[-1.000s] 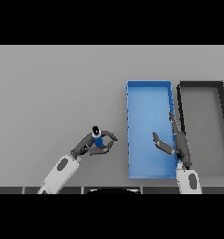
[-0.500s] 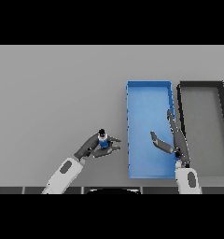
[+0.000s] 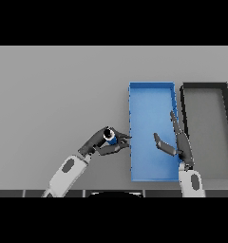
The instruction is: Pick up the blue pipe and place it into the blue bin.
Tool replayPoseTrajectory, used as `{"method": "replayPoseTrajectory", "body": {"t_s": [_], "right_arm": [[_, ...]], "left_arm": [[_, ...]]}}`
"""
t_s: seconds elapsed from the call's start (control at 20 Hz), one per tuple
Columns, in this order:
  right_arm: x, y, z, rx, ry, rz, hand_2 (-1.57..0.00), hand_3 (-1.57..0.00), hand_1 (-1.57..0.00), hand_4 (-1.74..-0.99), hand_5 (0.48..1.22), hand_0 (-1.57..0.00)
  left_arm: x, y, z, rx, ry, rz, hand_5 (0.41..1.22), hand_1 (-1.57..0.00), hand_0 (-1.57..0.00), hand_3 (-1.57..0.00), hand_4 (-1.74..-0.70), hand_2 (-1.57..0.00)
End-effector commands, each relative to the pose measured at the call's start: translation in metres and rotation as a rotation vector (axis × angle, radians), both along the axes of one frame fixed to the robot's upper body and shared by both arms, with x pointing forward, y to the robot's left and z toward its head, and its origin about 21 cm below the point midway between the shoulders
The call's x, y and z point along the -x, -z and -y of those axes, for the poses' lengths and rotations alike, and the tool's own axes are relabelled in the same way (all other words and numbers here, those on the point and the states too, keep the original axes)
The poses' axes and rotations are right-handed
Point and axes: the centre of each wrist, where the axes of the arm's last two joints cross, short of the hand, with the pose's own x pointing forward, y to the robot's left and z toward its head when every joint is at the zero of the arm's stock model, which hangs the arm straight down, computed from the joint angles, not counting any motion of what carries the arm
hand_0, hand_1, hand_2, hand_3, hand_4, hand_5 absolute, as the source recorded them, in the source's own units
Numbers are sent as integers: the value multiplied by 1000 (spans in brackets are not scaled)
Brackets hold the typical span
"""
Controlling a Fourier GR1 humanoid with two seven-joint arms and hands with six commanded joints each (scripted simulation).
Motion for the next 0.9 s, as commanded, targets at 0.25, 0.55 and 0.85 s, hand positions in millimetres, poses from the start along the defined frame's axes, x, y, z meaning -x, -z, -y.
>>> {"method": "replayPoseTrajectory", "body": {"t_s": [0.25, 0.55, 0.85], "right_arm": [[5, 1, 1, 8, 22, 18, 1, 1, 1, -1145, 643, 1], [41, -2, -8, 52, 144, 39, 1, 1, 1, -1191, 642, 1], [42, -42, -5, -180, -95, 78, -106, -1, -25, -1209, 609, 1]], "left_arm": [[6, -6, 7, -37, 24, -16, 1220, -1568, -1567, -1568, -1466, -1568], [4, -3, 2, -56, 17, -11, 1220, -1570, -1570, -1570, -1466, -1570], [3, -6, 5, -30, 42, -12, 1221, -1571, -1571, -1571, -1467, -1571]]}}
